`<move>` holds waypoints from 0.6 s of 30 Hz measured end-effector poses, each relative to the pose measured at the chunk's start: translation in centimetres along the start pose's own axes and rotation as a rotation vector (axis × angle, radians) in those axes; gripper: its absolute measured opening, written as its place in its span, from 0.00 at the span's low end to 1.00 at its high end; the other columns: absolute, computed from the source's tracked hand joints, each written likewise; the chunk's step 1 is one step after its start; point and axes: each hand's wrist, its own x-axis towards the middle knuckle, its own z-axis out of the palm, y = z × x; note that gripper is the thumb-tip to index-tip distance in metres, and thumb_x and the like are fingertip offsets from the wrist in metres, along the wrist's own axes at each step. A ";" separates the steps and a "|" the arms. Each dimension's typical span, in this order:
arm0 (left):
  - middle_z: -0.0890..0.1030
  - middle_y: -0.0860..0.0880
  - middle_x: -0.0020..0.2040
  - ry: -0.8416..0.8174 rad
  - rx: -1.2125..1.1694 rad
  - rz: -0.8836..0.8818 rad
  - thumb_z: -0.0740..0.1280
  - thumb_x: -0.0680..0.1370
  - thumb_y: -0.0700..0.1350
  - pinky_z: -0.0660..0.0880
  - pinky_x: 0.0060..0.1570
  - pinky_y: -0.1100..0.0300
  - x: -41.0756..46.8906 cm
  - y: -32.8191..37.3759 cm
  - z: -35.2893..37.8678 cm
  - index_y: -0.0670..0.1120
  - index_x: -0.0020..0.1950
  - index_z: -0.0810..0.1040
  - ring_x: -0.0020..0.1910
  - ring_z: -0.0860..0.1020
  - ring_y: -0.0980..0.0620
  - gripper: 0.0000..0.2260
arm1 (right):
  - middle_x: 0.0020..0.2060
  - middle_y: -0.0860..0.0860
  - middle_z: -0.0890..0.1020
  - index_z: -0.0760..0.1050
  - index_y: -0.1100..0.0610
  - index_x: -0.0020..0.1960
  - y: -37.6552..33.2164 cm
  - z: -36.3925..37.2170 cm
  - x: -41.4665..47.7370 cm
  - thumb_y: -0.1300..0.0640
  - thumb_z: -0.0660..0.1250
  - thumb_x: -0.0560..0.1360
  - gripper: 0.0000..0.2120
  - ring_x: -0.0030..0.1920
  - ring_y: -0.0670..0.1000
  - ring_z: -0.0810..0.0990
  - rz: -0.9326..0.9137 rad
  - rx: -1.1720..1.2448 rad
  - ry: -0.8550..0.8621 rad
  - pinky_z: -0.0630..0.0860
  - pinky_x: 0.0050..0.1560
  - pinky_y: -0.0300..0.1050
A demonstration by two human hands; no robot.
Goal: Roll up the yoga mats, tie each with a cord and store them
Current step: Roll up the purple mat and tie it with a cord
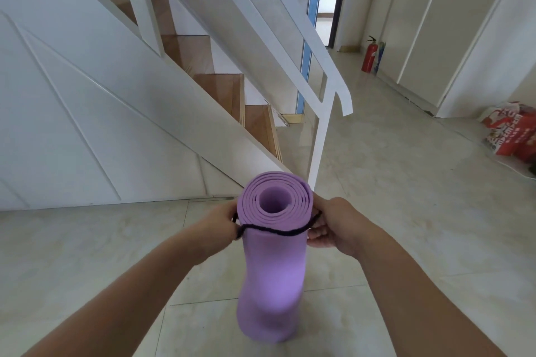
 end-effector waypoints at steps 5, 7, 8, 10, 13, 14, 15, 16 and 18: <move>0.83 0.59 0.36 0.092 -0.157 -0.096 0.58 0.78 0.27 0.76 0.40 0.65 0.9 0.3 0.9 0.50 0.51 0.81 0.37 0.78 0.63 0.20 | 0.40 0.58 0.71 0.74 0.62 0.48 0.9 -0.6 -1.3 0.56 0.71 0.72 0.11 0.40 0.57 0.72 -0.011 0.289 -0.150 0.79 0.50 0.53; 0.79 0.61 0.29 0.124 -0.196 -0.153 0.56 0.79 0.29 0.77 0.41 0.59 1.4 0.5 1.3 0.50 0.49 0.81 0.29 0.75 0.63 0.19 | 0.41 0.58 0.71 0.75 0.63 0.47 1.3 -0.6 -1.5 0.63 0.70 0.68 0.09 0.41 0.57 0.71 -0.058 0.339 -0.157 0.77 0.51 0.53; 0.79 0.61 0.28 0.138 -0.193 -0.171 0.56 0.79 0.30 0.78 0.42 0.56 1.6 0.6 1.5 0.50 0.49 0.81 0.30 0.75 0.61 0.19 | 0.42 0.59 0.71 0.75 0.64 0.45 1.4 -0.5 -1.5 0.67 0.68 0.69 0.06 0.42 0.58 0.70 -0.085 0.348 -0.133 0.76 0.50 0.53; 0.81 0.57 0.34 0.161 -0.192 -0.186 0.57 0.78 0.31 0.80 0.40 0.53 1.9 0.8 1.8 0.51 0.50 0.82 0.37 0.77 0.56 0.19 | 0.40 0.59 0.70 0.73 0.61 0.37 1.5 -0.4 -1.7 0.74 0.65 0.66 0.10 0.44 0.59 0.67 -0.136 0.342 -0.093 0.72 0.50 0.54; 0.85 0.48 0.45 0.192 -0.228 -0.200 0.57 0.77 0.29 0.82 0.37 0.54 1.8 0.4 1.4 0.50 0.51 0.82 0.44 0.81 0.49 0.20 | 0.41 0.60 0.77 0.65 0.56 0.35 3.2 0.4 -1.9 0.74 0.62 0.54 0.16 0.44 0.59 0.76 -0.198 0.313 -0.050 0.70 0.51 0.54; 0.85 0.46 0.46 0.185 -0.238 -0.196 0.57 0.77 0.29 0.83 0.39 0.53 1.9 0.1 1.2 0.49 0.52 0.82 0.45 0.82 0.48 0.20 | 0.44 0.58 0.81 0.65 0.57 0.36 4.0 0.8 -1.9 0.73 0.62 0.53 0.17 0.47 0.57 0.80 -0.222 0.311 -0.011 0.72 0.51 0.54; 0.85 0.46 0.47 0.167 -0.251 -0.186 0.58 0.77 0.28 0.83 0.42 0.52 1.8 -0.3 1.0 0.48 0.53 0.82 0.46 0.83 0.48 0.19 | 0.44 0.57 0.82 0.66 0.58 0.38 4.8 1.0 -1.8 0.72 0.63 0.54 0.16 0.47 0.56 0.80 -0.235 0.316 0.037 0.73 0.52 0.54; 0.84 0.47 0.46 0.142 -0.264 -0.174 0.59 0.77 0.27 0.83 0.45 0.52 1.7 -0.7 0.8 0.47 0.53 0.82 0.45 0.83 0.49 0.19 | 0.42 0.57 0.82 0.67 0.59 0.38 5.2 1.2 -1.6 0.71 0.65 0.56 0.15 0.46 0.56 0.79 -0.231 0.346 0.075 0.74 0.51 0.53; 0.83 0.48 0.47 0.105 -0.297 -0.145 0.61 0.76 0.26 0.83 0.48 0.53 1.5 -1.4 0.6 0.47 0.55 0.82 0.46 0.83 0.51 0.19 | 0.37 0.56 0.79 0.72 0.61 0.39 5.0 1.6 -1.3 0.70 0.66 0.66 0.07 0.42 0.55 0.77 -0.193 0.446 0.078 0.76 0.52 0.50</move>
